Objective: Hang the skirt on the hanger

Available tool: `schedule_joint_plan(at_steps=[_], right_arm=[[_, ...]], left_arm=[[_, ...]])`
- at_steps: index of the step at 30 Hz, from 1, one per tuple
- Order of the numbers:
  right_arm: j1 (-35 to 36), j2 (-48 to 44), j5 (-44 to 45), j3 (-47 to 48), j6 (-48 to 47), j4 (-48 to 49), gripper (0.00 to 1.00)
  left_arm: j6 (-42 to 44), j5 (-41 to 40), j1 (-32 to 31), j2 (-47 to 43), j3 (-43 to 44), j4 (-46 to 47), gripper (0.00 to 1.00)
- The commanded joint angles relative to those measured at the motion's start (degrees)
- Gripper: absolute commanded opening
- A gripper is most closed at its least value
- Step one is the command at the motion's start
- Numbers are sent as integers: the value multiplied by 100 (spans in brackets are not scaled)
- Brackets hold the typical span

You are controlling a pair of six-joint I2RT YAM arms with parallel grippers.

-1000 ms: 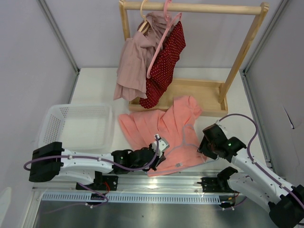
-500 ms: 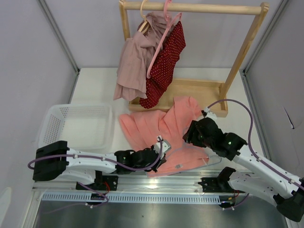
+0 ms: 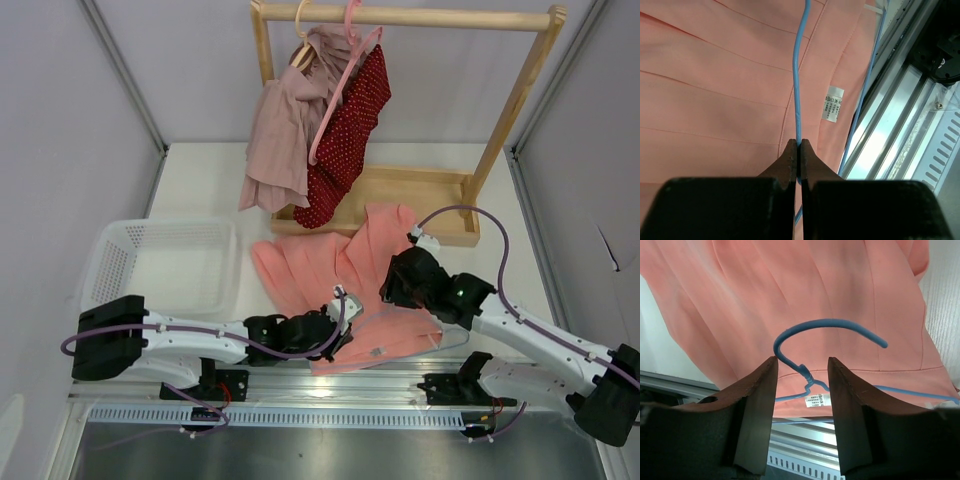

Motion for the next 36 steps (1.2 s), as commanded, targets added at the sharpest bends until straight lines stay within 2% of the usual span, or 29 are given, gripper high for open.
schedule_joint_plan(at_steps=[1,4,11,16,18,20,21,23,24,26,29,32,36], right_arm=[[97,145,207,124,-94,205,48],[185,207,260,80,-68,188,42],[220,93,462,-8,-15,21,12],[229,-21,515,-78,-173,73,1],[238,-153,498,-157,-270,213,0],[238,-311,533,-263,-384,293,0],[238,-373,533,-333,-419,371,0],[238,-530,559,-377,-499,433,0],[247,-566,559,-403,-516,486,0],[238,-628,576,-439,-551,504,0],[238,-593,638,-413,-560,460,0],[238,-549,682,-360,-525,425,0],[238,-426,735,-324,-534,425,0]], left_arm=[[17,135,-16,57,259,197,0],[17,117,-16,83,294,180,0],[-9,30,-16,92,355,57,0],[-80,-15,-25,162,487,-127,0],[-106,-50,-16,180,549,-250,2],[-150,-85,-25,154,593,-303,8],[-167,-111,-16,93,593,-356,17],[-211,-129,1,-13,637,-426,25],[-229,-172,19,-161,645,-531,37],[-273,-225,36,-373,724,-698,52],[-335,-392,80,-952,716,-1154,67],[-484,-559,98,-1629,698,-1708,77],[-695,-674,98,-2332,646,-2359,78]])
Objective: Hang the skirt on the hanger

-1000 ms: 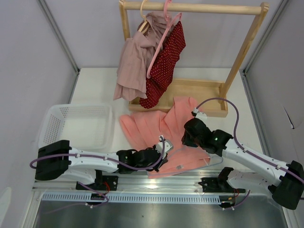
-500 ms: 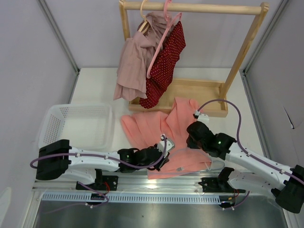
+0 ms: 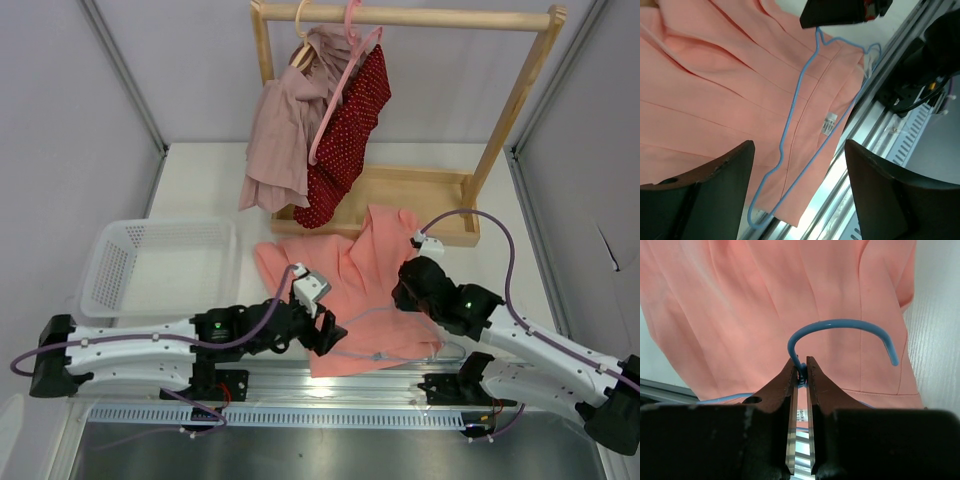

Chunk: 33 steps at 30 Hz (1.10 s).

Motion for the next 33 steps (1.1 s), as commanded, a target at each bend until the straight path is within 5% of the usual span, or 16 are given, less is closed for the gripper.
schedule_joint_plan(at_steps=[1,8,10,18,27,33], right_arm=[[26,86,247,97,-29,211,0],[-9,252,511,246,32,-25,0],[-53,349,625,360,163,-158,0],[-325,622,845,519,436,-527,0],[-589,762,880,581,551,-765,0],[-712,727,828,572,560,-782,0]], left_arm=[[-380,-271,30,-486,143,-766,78],[-908,-262,-119,-1190,-121,-1707,51],[-1074,-307,-242,-1243,-252,-1866,50],[-1655,-869,-1014,-954,-569,-1753,59],[-1700,-1511,-1622,408,-386,-1190,80],[-1419,-2257,-1815,1469,282,-1487,81]])
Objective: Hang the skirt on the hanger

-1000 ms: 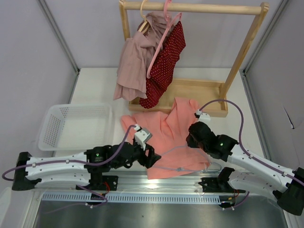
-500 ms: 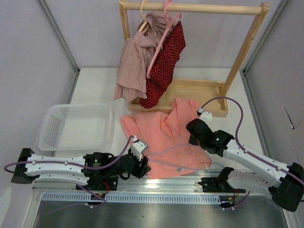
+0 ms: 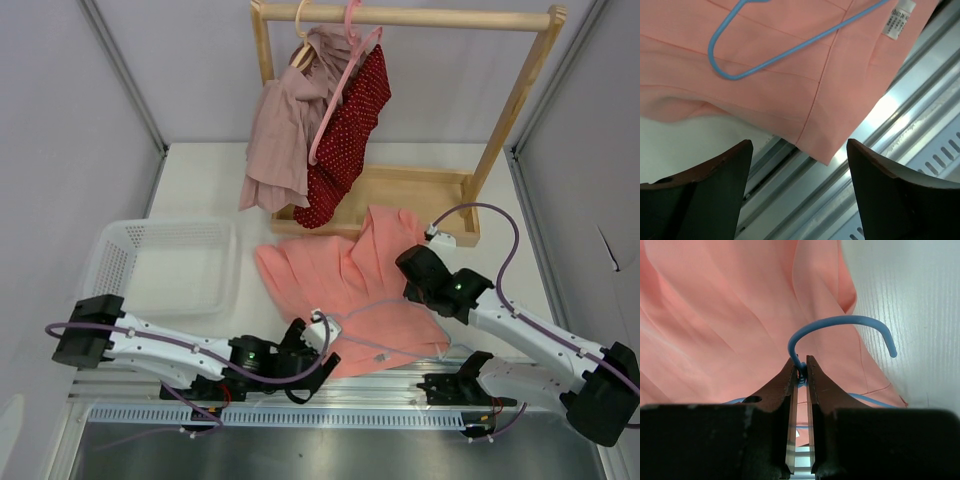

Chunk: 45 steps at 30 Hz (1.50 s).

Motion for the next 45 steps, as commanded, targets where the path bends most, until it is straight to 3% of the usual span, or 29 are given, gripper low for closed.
schedule_joint_plan(at_steps=[1,5,20,27,30,34,36,39,45], right_arm=[[-98,-18,220,224,64,-131,0],[-195,-27,185,207,46,-122,0],[-371,17,62,172,-15,18,0],[-432,-18,18,128,-42,62,0],[-441,-27,0,110,-51,71,0],[-459,-36,-9,101,-59,80,0],[-467,-53,-9,110,-59,80,0],[-494,-62,-17,101,-77,89,0],[-547,-27,-26,110,-103,150,0]], left_arm=[[204,-687,-159,536,689,-13,81],[292,-950,-483,1143,1085,-268,83],[-130,-1302,-704,2322,1596,-875,85],[-94,-1399,-713,2550,1596,-918,78],[-104,-1460,-704,2568,1587,-954,67],[-112,-1443,-643,2516,1500,-901,35],[-165,-1443,-616,2446,1421,-901,26],[-200,-1329,-502,2226,1271,-787,3],[-139,-1215,-274,1857,1078,-699,0]])
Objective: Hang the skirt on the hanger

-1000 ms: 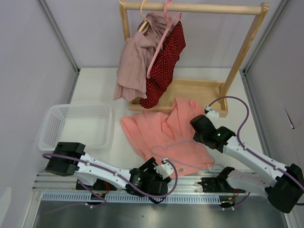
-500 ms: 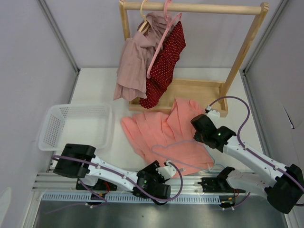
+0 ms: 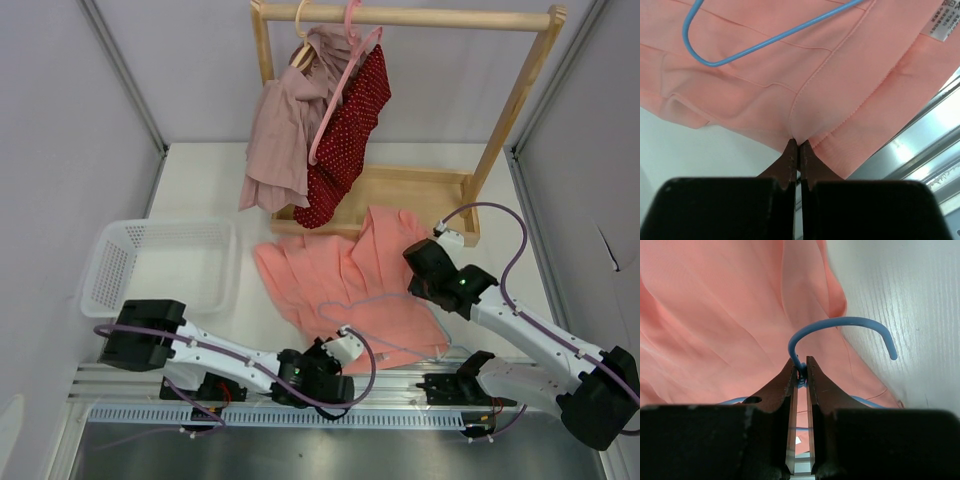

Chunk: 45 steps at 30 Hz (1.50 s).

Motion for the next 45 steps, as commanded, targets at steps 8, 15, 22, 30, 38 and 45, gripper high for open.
schedule_joint_plan(at_steps=[8,15,22,30,38,45], right_arm=[[-219,-89,147,139,-158,299,0],[-351,-27,111,174,-193,432,0],[-413,17,94,-2,-167,546,0],[-457,289,-73,-107,-211,818,0],[-474,448,-196,-265,-325,1003,20],[-536,536,-345,-275,-422,1012,65]], left_arm=[[-163,701,972,-1150,-685,529,0],[-154,1394,1693,-1652,-808,609,0],[-163,2125,2466,-1995,-790,530,0],[-198,2661,3107,-2039,-852,635,0],[-190,2943,3328,-1521,-712,907,0],[-207,3180,3407,-1195,-668,1136,0]])
